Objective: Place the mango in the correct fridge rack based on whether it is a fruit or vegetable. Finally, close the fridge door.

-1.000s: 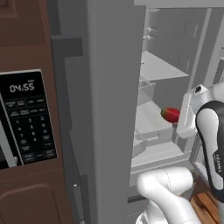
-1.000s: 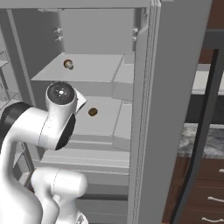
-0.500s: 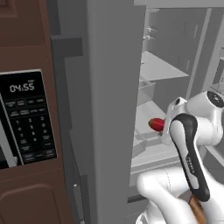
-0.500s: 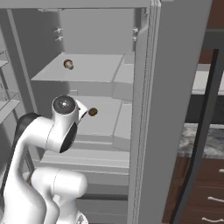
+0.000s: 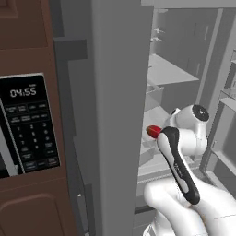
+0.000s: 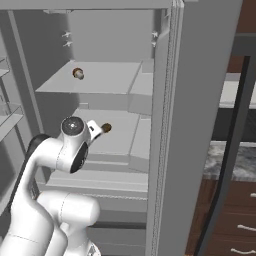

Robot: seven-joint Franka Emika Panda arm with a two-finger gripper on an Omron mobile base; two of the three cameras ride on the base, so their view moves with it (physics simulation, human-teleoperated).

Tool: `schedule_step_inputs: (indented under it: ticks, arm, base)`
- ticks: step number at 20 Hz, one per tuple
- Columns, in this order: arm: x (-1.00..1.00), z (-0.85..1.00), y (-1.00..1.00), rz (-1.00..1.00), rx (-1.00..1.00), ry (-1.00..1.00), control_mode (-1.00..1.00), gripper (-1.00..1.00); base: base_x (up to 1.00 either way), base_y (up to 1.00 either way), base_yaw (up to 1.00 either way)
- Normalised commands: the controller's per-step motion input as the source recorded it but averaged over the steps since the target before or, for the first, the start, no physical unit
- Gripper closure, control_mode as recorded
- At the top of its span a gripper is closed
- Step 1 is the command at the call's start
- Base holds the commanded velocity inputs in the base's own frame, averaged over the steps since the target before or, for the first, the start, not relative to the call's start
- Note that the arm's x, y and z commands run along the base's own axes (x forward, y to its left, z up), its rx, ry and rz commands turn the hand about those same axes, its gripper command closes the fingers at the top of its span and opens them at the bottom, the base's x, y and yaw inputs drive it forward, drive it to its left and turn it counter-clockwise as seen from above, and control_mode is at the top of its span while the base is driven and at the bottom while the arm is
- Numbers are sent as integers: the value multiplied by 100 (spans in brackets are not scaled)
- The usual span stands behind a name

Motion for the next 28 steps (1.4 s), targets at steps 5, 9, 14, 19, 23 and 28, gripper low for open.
schedule_step_inputs:
  ticks: [5, 9, 14, 19, 23, 28]
  arm:
    - [33, -5, 0, -37, 21, 3, -100, 100]
    - [36, -14, 0, -30, 16, 11, -100, 100]
    - [45, -17, -7, -3, 13, 17, -100, 100]
    - [44, -14, -6, 0, 9, 10, -100, 100]
    - [58, -16, 0, -1, 4, 5, -100, 100]
    - [52, -32, 0, -1, 1, 0, -100, 100]
  base:
    - [0, 0, 0]
    - [0, 0, 0]
    - [0, 0, 0]
    - [0, 0, 0]
    - [0, 0, 0]
    - [0, 0, 0]
